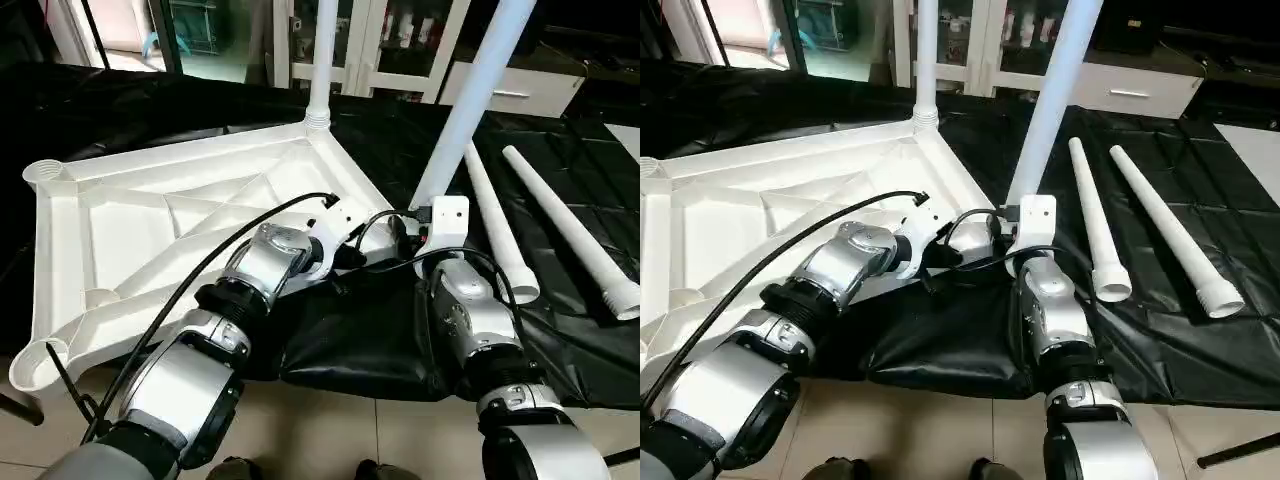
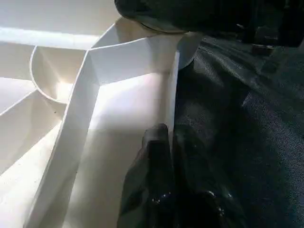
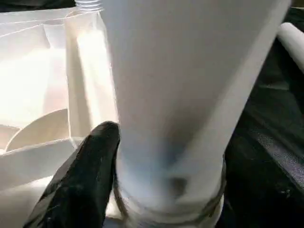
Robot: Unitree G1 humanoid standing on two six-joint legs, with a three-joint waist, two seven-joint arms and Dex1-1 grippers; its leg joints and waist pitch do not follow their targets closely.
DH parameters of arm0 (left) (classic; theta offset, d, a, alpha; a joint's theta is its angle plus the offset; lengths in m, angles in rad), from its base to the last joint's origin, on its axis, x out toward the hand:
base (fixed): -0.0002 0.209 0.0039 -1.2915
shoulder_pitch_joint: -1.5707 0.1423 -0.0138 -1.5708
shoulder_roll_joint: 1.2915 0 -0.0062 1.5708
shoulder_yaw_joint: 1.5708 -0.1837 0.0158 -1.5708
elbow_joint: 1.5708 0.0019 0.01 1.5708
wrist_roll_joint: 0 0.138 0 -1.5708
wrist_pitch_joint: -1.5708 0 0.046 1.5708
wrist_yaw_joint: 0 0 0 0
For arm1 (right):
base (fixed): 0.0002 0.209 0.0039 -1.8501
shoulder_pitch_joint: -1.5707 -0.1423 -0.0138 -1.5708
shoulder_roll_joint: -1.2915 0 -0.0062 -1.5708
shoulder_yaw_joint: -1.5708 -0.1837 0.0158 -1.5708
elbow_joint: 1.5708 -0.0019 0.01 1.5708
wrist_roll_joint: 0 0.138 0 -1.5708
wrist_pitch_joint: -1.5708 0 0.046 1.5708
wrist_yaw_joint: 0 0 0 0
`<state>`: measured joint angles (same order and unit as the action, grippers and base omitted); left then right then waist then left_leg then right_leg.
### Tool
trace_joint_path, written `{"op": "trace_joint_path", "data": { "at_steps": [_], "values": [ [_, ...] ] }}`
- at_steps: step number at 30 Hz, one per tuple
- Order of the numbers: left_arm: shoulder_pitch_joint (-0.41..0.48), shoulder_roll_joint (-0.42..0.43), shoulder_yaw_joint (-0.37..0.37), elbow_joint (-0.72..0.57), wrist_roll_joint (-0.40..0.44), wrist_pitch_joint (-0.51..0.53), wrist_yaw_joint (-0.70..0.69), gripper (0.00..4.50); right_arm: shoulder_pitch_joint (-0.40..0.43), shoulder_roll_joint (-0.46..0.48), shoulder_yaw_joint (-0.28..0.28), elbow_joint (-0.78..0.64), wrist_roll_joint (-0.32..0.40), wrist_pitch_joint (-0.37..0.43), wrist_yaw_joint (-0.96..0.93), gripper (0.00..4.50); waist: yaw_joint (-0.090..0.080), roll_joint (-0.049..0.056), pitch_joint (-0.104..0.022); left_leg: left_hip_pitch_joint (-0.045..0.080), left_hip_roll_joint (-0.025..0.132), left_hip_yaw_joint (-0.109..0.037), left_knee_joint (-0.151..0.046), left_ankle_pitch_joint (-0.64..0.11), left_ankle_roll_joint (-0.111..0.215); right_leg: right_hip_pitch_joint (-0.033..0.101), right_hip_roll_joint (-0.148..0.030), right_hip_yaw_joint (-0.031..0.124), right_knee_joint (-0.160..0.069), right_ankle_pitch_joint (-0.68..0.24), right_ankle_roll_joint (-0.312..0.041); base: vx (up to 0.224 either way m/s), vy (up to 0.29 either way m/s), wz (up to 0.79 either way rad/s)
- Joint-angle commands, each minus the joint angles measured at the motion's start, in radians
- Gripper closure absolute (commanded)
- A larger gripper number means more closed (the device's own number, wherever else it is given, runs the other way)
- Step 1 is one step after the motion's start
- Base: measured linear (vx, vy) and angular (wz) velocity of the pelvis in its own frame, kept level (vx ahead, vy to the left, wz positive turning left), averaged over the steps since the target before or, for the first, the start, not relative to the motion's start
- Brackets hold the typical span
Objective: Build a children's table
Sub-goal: Rotate leg to tighten
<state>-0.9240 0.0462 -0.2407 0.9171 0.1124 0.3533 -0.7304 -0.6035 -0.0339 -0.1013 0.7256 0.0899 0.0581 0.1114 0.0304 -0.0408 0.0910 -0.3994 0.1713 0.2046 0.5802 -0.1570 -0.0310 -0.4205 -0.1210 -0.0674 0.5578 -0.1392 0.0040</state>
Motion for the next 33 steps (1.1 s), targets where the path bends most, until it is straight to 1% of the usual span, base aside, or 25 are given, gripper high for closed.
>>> {"op": "trace_joint_path", "data": {
  "at_steps": [1, 2, 3, 5, 6, 7, 8, 9, 10, 12, 13, 14, 15, 16, 18, 19, 20, 23, 24, 25, 27, 28, 30, 31, 33],
  "values": [
    [-0.049, -0.022, 0.033, -0.005, -0.001, -0.024, 0.121, 4.50, 0.014, 0.098, 0.112, -0.029, 0.009, 0.006, 0.111, 0.94, -0.006, -0.010, -0.066, 0.030, 0.051, -0.037, -0.089, -0.440, 0.007, 0.025, -0.039, 0.026, -0.082, -0.517, -0.111, 0.000, 0.000, 0.00],
    [-0.042, -0.014, 0.028, -0.012, 0.002, -0.029, 0.107, 4.50, 0.019, 0.083, 0.110, -0.056, 0.013, 0.008, 0.123, 0.78, -0.008, -0.011, -0.067, 0.029, 0.051, -0.039, -0.090, -0.444, 0.004, 0.025, -0.038, 0.025, -0.082, -0.514, -0.109, 0.000, 0.000, 0.00],
    [-0.040, -0.012, 0.028, -0.014, 0.002, -0.030, 0.105, 4.50, 0.020, 0.080, 0.109, -0.061, 0.014, 0.008, 0.125, 0.78, -0.010, -0.012, -0.067, 0.027, 0.051, -0.039, -0.090, -0.444, 0.003, 0.027, -0.038, 0.024, -0.081, -0.510, -0.108, 0.000, 0.000, 0.00],
    [-0.028, 0.001, 0.020, -0.025, 0.005, -0.041, 0.081, 4.50, 0.033, 0.047, 0.099, -0.105, 0.016, 0.009, 0.131, 0.57, -0.012, -0.007, -0.070, 0.022, 0.051, -0.040, -0.091, -0.432, 0.003, 0.029, -0.038, 0.026, -0.076, -0.471, -0.116, 0.000, 0.000, 0.00],
    [-0.019, 0.012, 0.012, -0.034, 0.009, -0.052, 0.062, 4.50, 0.045, 0.019, 0.082, -0.141, 0.023, 0.017, 0.133, 0.42, -0.017, -0.005, -0.074, 0.012, 0.051, -0.042, -0.091, -0.403, 0.008, 0.038, -0.038, 0.026, -0.067, -0.416, -0.127, 0.000, 0.000, 0.00],
    [-0.016, 0.015, 0.010, -0.036, 0.010, -0.056, 0.057, 4.50, 0.049, 0.010, 0.076, -0.152, 0.026, 0.021, 0.134, 0.27, -0.017, -0.009, -0.079, 0.013, 0.052, -0.038, -0.087, -0.360, 0.020, 0.039, -0.037, 0.029, -0.062, -0.351, -0.142, 0.000, 0.000, 0.00],
    [-0.012, 0.020, 0.007, -0.040, 0.011, -0.057, 0.053, 4.50, 0.058, -0.005, 0.076, -0.172, 0.025, 0.020, 0.141, 0.27, -0.015, -0.002, -0.081, 0.018, 0.052, -0.032, -0.082, -0.328, 0.038, 0.033, -0.036, 0.031, -0.057, -0.288, -0.174, 0.000, 0.000, 0.00],
    [-0.006, 0.025, 0.003, -0.043, 0.015, -0.063, 0.044, 4.50, 0.069, -0.019, 0.072, -0.198, 0.023, 0.024, 0.147, 0.15, -0.015, -0.004, -0.080, 0.019, 0.051, -0.028, -0.080, -0.317, 0.047, 0.032, -0.033, 0.032, -0.057, -0.266, -0.185, 0.000, 0.000, 0.00],
    [0.002, 0.032, -0.003, -0.048, 0.017, -0.077, 0.032, 4.50, 0.084, -0.034, 0.065, -0.231, 0.023, 0.037, 0.153, 0.09, -0.010, 0.000, -0.083, 0.024, 0.051, -0.023, -0.075, -0.289, 0.062, 0.032, -0.032, 0.033, -0.052, -0.218, -0.208, 0.000, 0.000, 0.00],
    [0.013, 0.049, -0.014, -0.046, 0.026, -0.097, 0.019, 4.50, 0.119, -0.068, 0.056, -0.302, 0.021, 0.059, 0.166, 0.04, -0.003, -0.001, -0.084, 0.019, 0.050, -0.021, -0.071, -0.237, 0.089, 0.040, -0.031, 0.033, -0.046, -0.165, -0.219, 0.030, -0.007, 0.01],
    [0.016, 0.059, -0.023, -0.042, 0.034, -0.119, 0.013, 4.50, 0.136, -0.081, 0.052, -0.335, 0.018, 0.068, 0.170, 0.04, 0.004, 0.002, -0.085, 0.021, 0.051, -0.021, -0.069, -0.205, 0.101, 0.040, -0.031, 0.033, -0.041, -0.135, -0.227, 0.059, -0.014, 0.00],
    [0.016, 0.068, -0.028, -0.030, 0.040, -0.132, 0.012, 4.50, 0.158, -0.094, 0.045, -0.373, 0.022, 0.084, 0.174, 0.04, 0.007, 0.002, -0.087, 0.022, 0.050, -0.019, -0.066, -0.177, 0.110, 0.041, -0.027, 0.033, -0.037, -0.106, -0.230, 0.059, -0.014, 0.00],
    [0.013, 0.085, -0.040, -0.006, 0.055, -0.181, 0.007, 4.50, 0.194, -0.112, 0.032, -0.429, 0.033, 0.107, 0.180, 0.04, 0.009, 0.008, -0.088, 0.024, 0.050, -0.019, -0.066, -0.165, 0.112, 0.043, -0.027, 0.033, -0.033, -0.088, -0.235, 0.000, 0.000, 0.00],
    [0.011, 0.091, -0.045, 0.002, 0.059, -0.201, 0.005, 4.50, 0.206, -0.117, 0.029, -0.447, 0.034, 0.113, 0.180, 0.04, 0.011, 0.004, -0.087, 0.023, 0.049, -0.018, -0.065, -0.159, 0.122, 0.045, -0.026, 0.033, -0.033, -0.070, -0.238, 0.000, 0.000, 0.00],
    [-0.001, 0.109, -0.060, 0.039, 0.080, -0.278, 0.002, 4.50, 0.250, -0.135, 0.011, -0.505, 0.039, 0.135, 0.164, 0.04, 0.011, 0.005, -0.086, 0.023, 0.049, -0.018, -0.067, -0.175, 0.118, 0.045, -0.027, 0.032, -0.037, -0.097, -0.237, 0.000, 0.000, 0.00],
    [-0.005, 0.115, -0.067, 0.049, 0.086, -0.308, -0.002, 4.50, 0.264, -0.139, 0.005, -0.523, 0.043, 0.144, 0.158, 0.04, 0.011, 0.010, -0.083, 0.024, 0.049, -0.019, -0.070, -0.212, 0.104, 0.044, -0.025, 0.033, -0.047, -0.148, -0.226, 0.000, 0.000, 0.00],
    [-0.017, 0.121, -0.071, 0.064, 0.093, -0.342, 0.000, 4.50, 0.291, -0.142, -0.006, -0.553, 0.047, 0.157, 0.145, 0.04, 0.010, 0.009, -0.082, 0.025, 0.050, -0.020, -0.074, -0.252, 0.082, 0.044, -0.025, 0.033, -0.050, -0.197, -0.216, 0.000, 0.000, 0.00],
    [-0.026, 0.123, -0.079, 0.075, 0.104, -0.383, 0.003, 4.50, 0.321, -0.139, -0.010, -0.591, 0.053, 0.177, 0.137, 0.04, 0.007, 0.007, -0.079, 0.025, 0.050, -0.024, -0.079, -0.328, 0.046, 0.041, -0.027, 0.032, -0.060, -0.311, -0.187, 0.000, 0.000, 0.00],
    [-0.033, 0.121, -0.081, 0.093, 0.113, -0.419, 0.027, 4.50, 0.343, -0.137, -0.007, -0.616, 0.055, 0.185, 0.137, 0.04, 0.008, 0.010, -0.080, 0.029, 0.052, -0.026, -0.079, -0.348, 0.033, 0.037, -0.028, 0.033, -0.064, -0.342, -0.173, 0.000, 0.000, 0.00],
    [-0.039, 0.117, -0.082, 0.110, 0.119, -0.465, 0.056, 4.50, 0.365, -0.136, 0.000, -0.641, 0.054, 0.196, 0.135, 0.04, 0.006, 0.011, -0.078, 0.030, 0.052, -0.026, -0.081, -0.363, 0.027, 0.032, -0.025, 0.034, -0.067, -0.339, -0.170, 0.000, 0.000, 0.00],
    [-0.044, 0.110, -0.071, 0.130, 0.111, -0.497, 0.068, 4.50, 0.386, -0.135, 0.005, -0.672, 0.053, 0.214, 0.135, 0.04, 0.006, 0.010, -0.080, 0.030, 0.052, -0.027, -0.082, -0.372, 0.020, 0.033, -0.026, 0.034, -0.066, -0.340, -0.164, 0.000, 0.000, 0.00],
    [-0.047, 0.105, -0.059, 0.138, 0.100, -0.503, 0.068, 4.04, 0.397, -0.135, 0.008, -0.689, 0.056, 0.227, 0.138, 0.00, 0.007, 0.009, -0.080, 0.029, 0.052, -0.027, -0.082, -0.374, 0.019, 0.033, -0.026, 0.034, -0.066, -0.344, -0.162, 0.000, 0.000, 0.00],
    [-0.045, 0.096, -0.035, 0.138, 0.072, -0.500, 0.049, 3.93, 0.411, -0.135, 0.017, -0.714, 0.063, 0.238, 0.148, 0.00, 0.007, 0.009, -0.080, 0.029, 0.052, -0.028, -0.082, -0.367, 0.020, 0.033, -0.028, 0.035, -0.065, -0.339, -0.163, 0.000, 0.000, 0.00],
    [-0.038, 0.094, -0.021, 0.128, 0.054, -0.490, 0.028, 3.93, 0.419, -0.131, 0.021, -0.729, 0.070, 0.243, 0.150, 0.00, 0.010, 0.005, -0.087, 0.028, 0.052, -0.026, -0.077, -0.344, 0.031, 0.036, -0.031, 0.035, -0.061, -0.312, -0.176, 0.000, 0.000, 0.00],
    [-0.032, 0.097, -0.011, 0.116, 0.040, -0.480, 0.015, 3.69, 0.425, -0.125, 0.019, -0.745, 0.074, 0.254, 0.149, 0.00, 0.012, 0.007, -0.087, 0.027, 0.052, -0.025, -0.077, -0.324, 0.038, 0.036, -0.031, 0.035, -0.058, -0.286, -0.189, 0.000, 0.000, 0.00]
  ]
}}
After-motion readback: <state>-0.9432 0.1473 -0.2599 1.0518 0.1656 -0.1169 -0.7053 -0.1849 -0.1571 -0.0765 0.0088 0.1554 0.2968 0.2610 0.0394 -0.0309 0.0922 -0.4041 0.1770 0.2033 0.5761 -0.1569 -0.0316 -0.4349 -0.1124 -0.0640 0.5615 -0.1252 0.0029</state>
